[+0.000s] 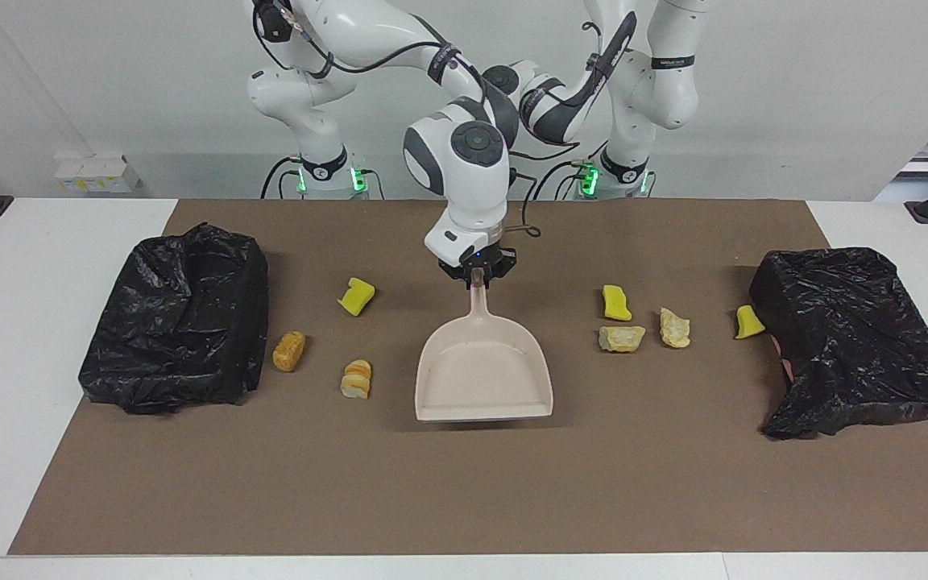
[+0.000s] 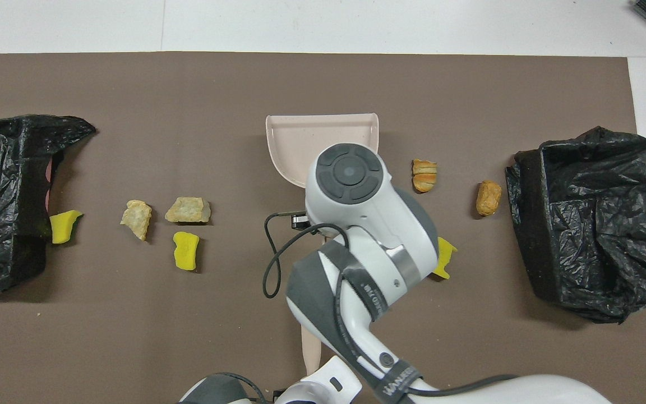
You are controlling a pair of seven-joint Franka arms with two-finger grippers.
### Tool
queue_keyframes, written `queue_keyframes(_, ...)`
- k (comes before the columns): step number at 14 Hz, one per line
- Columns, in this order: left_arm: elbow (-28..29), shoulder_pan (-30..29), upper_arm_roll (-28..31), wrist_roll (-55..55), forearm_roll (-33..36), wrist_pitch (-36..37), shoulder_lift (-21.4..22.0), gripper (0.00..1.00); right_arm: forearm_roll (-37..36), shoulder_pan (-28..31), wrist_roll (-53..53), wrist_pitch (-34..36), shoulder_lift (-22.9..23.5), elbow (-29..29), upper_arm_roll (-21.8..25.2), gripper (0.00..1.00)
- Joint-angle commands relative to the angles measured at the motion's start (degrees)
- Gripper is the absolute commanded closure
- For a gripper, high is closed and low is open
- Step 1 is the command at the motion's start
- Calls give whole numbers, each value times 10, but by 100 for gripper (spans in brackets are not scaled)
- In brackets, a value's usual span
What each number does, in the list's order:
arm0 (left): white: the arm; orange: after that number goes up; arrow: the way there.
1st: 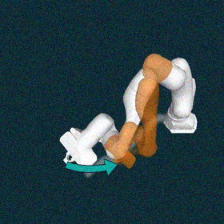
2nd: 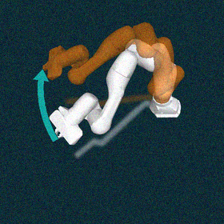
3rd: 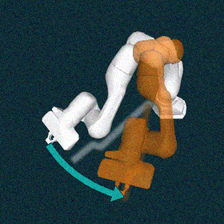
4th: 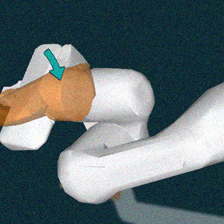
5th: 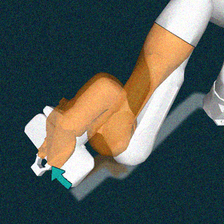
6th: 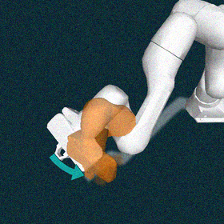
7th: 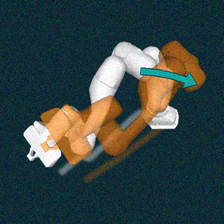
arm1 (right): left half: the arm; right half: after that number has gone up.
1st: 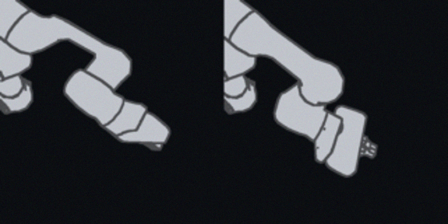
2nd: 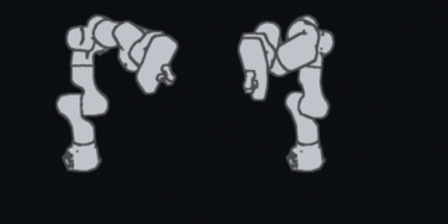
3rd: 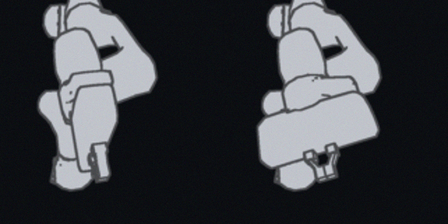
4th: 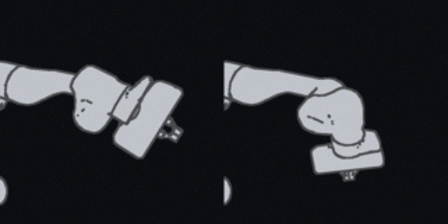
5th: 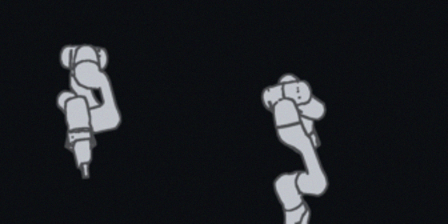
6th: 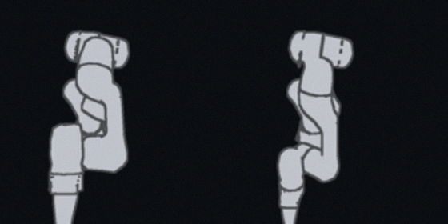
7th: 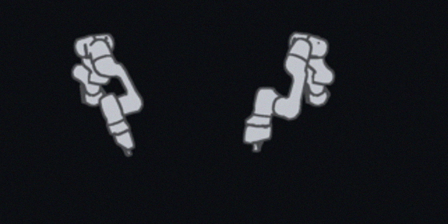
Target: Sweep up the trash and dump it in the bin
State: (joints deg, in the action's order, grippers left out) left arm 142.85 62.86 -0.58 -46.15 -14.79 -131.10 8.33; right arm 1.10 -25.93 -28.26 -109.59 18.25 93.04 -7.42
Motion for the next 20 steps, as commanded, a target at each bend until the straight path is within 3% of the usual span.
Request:
queue_keyframes(1,2,11,12,4,-11,-12,-4,100,-5,42,148,6,-30,12,-5,100)
queue_keyframes(4,-20,-18,18,3,-10,21,4,100,-30,66,318,48,-38,11,-3,100)
queue_keyframes(7,-86,-91,19,-2,0,123,1,100,-61,78,445,47,-38,11,-6,100)
queue_keyframes(12,-139,-199,20,-44,77,271,18,100,-62,102,688,42,-37,17,-6,100)
queue_keyframes(14,-139,-256,20,-65,99,285,27,100,-62,112,796,45,-38,22,-6,100)
queue_keyframes(20,-130,-389,19,-126,236,317,25,100,-134,74,850,31,-9,29,-7,100)
